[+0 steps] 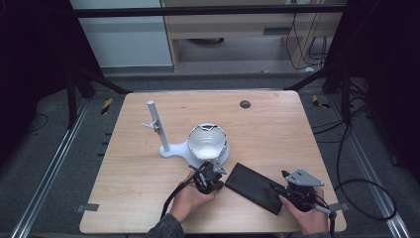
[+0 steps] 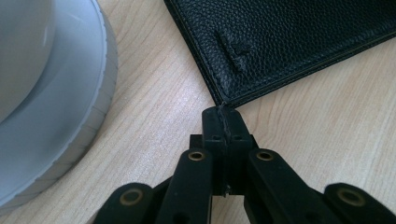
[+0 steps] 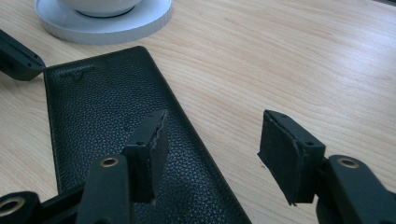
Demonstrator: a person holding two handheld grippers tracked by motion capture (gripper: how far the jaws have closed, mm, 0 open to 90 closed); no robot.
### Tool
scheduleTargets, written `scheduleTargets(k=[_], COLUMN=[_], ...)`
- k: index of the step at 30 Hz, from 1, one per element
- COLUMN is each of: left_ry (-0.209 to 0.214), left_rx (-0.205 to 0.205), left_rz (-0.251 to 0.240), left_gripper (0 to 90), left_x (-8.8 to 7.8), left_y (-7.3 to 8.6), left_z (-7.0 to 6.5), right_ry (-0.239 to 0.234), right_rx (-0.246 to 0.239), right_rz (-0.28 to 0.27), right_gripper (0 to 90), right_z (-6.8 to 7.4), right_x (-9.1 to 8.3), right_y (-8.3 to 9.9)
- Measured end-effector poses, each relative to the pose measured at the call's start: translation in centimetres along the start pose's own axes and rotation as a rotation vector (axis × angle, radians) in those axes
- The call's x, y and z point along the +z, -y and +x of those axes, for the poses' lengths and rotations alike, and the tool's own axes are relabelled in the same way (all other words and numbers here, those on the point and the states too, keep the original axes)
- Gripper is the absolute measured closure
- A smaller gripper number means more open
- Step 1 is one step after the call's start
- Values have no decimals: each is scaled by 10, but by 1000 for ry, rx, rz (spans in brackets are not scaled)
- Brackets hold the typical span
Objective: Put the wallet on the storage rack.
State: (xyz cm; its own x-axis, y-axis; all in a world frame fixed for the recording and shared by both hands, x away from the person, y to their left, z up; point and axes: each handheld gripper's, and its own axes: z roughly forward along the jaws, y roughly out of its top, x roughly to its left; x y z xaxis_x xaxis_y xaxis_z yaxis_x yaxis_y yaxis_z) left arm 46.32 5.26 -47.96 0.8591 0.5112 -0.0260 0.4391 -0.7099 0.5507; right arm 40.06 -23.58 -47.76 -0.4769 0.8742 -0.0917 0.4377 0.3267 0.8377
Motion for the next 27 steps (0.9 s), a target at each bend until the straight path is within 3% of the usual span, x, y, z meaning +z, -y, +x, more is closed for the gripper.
scheduleTargets(k=[17,25,27], left_ry=[6,14,36], left_rx=[-2,-14,-26], left_rz=[-4,-47,-71], left_gripper=[895,895,896], left_x=[4,0,-1], left_y=[-2,-1,-1], left_z=[2,2,3], right_ry=[-4,-24,-33], right_rx=[-3,-14,-27], right_rz=[-6,-1,2], right_gripper=[418,374,348], right_z=[1,6,10], right_x=[0,0,0], right_y=[-1,-3,-5])
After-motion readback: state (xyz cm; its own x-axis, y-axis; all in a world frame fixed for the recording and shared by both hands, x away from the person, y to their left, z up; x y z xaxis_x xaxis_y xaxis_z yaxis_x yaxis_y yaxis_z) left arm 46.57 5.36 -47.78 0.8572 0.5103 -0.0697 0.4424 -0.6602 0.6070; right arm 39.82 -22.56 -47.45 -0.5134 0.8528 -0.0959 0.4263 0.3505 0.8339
